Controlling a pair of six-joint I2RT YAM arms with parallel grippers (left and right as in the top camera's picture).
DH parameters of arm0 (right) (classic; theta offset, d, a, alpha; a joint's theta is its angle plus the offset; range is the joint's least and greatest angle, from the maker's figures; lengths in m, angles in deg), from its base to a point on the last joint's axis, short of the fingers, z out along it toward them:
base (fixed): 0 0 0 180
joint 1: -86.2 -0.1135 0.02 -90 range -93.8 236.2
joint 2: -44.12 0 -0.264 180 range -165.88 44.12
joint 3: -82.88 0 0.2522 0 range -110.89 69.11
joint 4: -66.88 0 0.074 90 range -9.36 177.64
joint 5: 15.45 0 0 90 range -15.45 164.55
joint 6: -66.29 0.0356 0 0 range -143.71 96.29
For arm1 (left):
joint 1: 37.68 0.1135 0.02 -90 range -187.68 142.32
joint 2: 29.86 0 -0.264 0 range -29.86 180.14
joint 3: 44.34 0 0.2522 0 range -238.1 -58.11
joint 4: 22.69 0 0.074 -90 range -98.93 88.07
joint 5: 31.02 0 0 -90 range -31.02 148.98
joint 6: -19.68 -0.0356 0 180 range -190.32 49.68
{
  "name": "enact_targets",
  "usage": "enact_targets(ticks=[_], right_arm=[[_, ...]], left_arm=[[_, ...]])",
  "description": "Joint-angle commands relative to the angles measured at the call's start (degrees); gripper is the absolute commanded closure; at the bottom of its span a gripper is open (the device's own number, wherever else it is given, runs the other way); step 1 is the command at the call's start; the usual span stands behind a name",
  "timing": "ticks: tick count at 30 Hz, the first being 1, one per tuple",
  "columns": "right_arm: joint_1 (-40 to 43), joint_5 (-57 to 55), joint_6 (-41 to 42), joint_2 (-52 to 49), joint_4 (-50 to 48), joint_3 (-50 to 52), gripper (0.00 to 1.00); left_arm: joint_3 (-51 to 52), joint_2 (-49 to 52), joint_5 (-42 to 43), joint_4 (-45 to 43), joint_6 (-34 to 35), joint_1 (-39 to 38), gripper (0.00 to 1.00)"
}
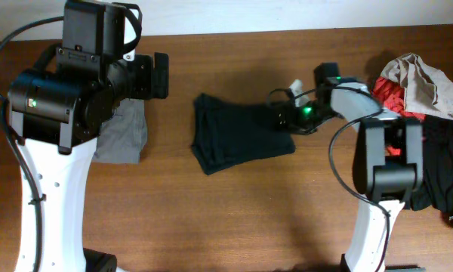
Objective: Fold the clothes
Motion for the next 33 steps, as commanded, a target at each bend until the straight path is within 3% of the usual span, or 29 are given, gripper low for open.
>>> enact_targets(ticks=[1,4,13,20,33], right_arm=[[-1.5,-6.3,1.8,-1.7,0.0,-0.1,0.76],[-0.4,-10.3,4.8,-1.0,1.3,-0.5,0.89],[3.1,-16.9,4.8,7.5,14.3,-8.2,0.95],[0.2,-26.4,4.8,10.1,25.6,-18.2,0.96],[-16.4,-32.6,11.0,6.5,24.5,-18.6,0.85]], left_arm=[[-0.6,-1.2,-0.6,0.6,-0.3,0.1,0.01],[-0.6,-1.5,-0.6,1.5,-0.3,0.1,0.01],[-0.6,-1.5,-0.6,1.7,-0.4,0.1,0.01],[-0.6,-1.5,-2.1,1.7,-1.4,0.1,0.01],[-0.6,-1.5,-2.1,2.5,-1.4,0.1,0.01]])
